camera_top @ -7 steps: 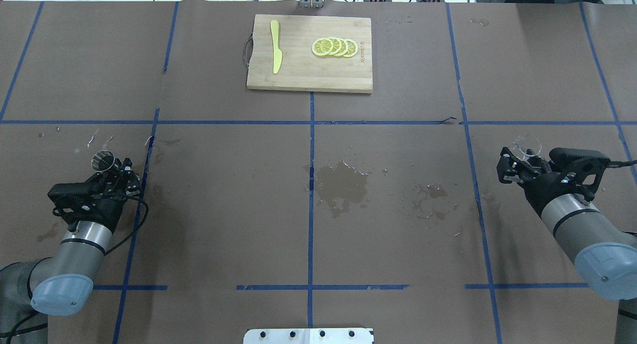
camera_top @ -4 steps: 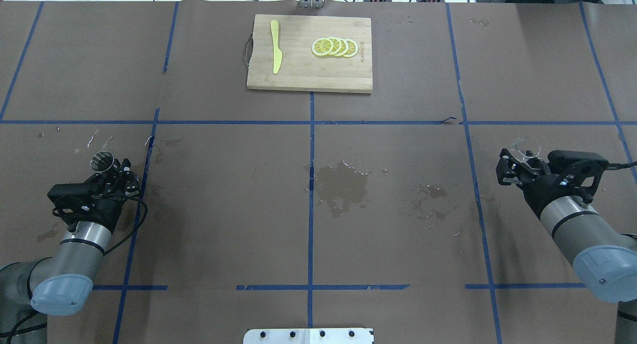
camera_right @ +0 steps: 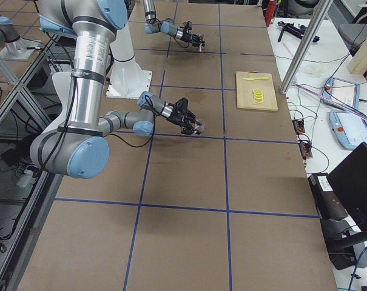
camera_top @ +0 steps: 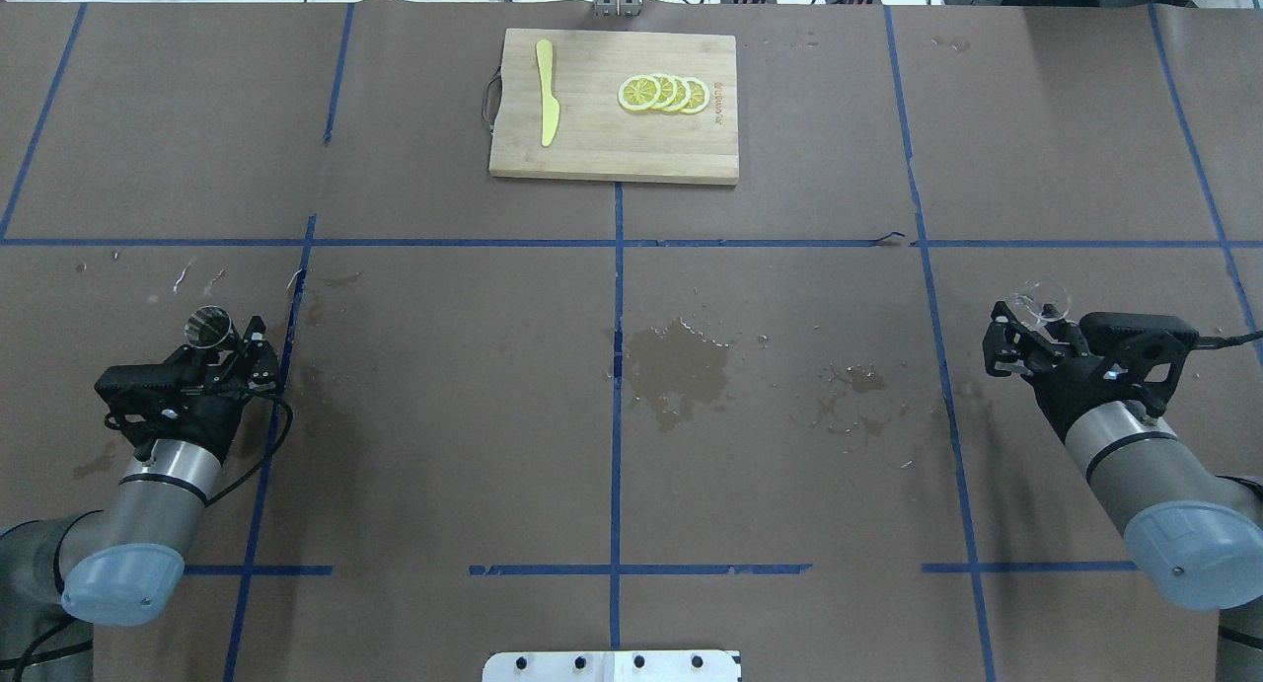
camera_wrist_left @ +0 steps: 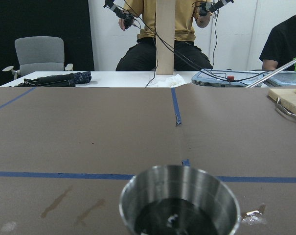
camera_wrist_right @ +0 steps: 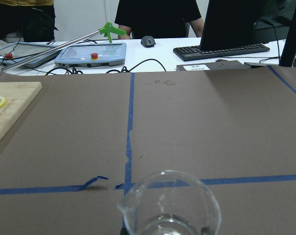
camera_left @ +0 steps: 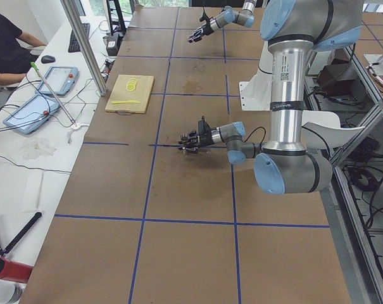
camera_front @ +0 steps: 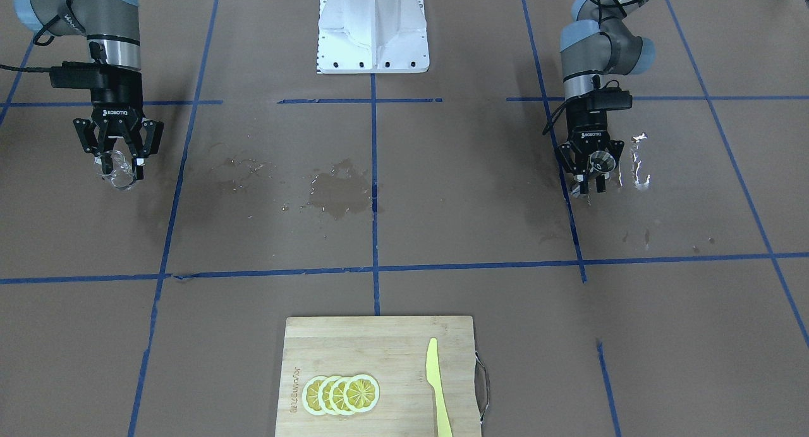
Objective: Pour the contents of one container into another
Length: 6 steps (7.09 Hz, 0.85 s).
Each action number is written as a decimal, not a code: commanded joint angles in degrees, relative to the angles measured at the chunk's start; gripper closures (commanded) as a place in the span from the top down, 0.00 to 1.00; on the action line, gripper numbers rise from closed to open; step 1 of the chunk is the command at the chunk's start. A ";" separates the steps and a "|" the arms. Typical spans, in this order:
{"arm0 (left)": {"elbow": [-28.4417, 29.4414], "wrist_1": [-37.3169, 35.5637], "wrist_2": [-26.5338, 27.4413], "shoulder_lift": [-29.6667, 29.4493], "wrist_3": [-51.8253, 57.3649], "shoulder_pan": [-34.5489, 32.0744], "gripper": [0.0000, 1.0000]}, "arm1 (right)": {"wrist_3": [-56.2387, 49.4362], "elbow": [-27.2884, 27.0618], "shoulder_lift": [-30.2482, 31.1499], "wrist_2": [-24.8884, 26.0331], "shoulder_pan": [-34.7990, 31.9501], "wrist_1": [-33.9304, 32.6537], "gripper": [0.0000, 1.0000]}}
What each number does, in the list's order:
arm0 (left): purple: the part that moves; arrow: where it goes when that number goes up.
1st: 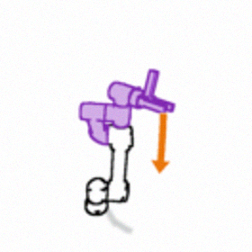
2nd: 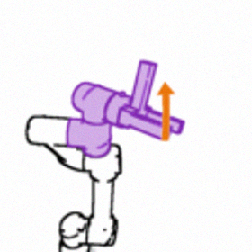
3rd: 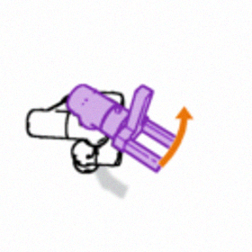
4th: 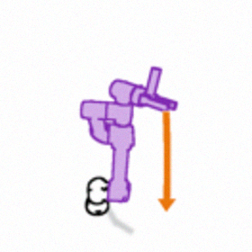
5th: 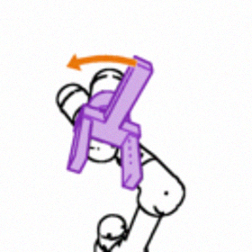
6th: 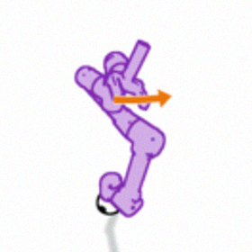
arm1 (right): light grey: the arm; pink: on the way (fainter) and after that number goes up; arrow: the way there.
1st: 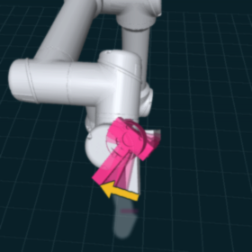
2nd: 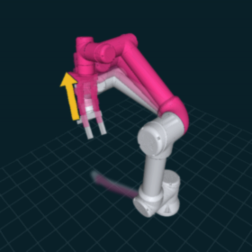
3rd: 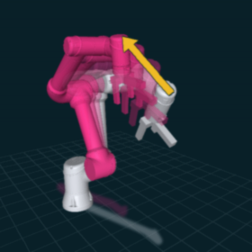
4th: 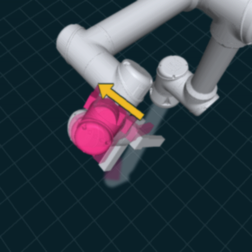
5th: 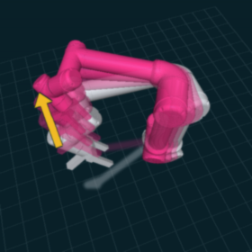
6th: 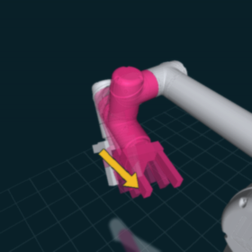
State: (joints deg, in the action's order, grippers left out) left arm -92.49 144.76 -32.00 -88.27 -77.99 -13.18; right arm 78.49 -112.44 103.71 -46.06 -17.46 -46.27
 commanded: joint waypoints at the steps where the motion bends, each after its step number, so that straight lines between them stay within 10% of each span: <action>1: -0.58 0.09 -0.69 0.03 0.55 -0.09 1.00 | 0.00 0.20 0.00 0.61 0.33 0.04 0.00; 6: -9.78 0.09 -13.76 8.34 3.18 -0.26 1.00 | 0.00 0.55 -0.09 1.58 0.33 0.04 0.00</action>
State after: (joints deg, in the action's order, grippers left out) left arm -98.36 144.85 -42.52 -84.00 -76.00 -13.48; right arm 78.49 -111.94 103.66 -45.03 -17.19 -46.23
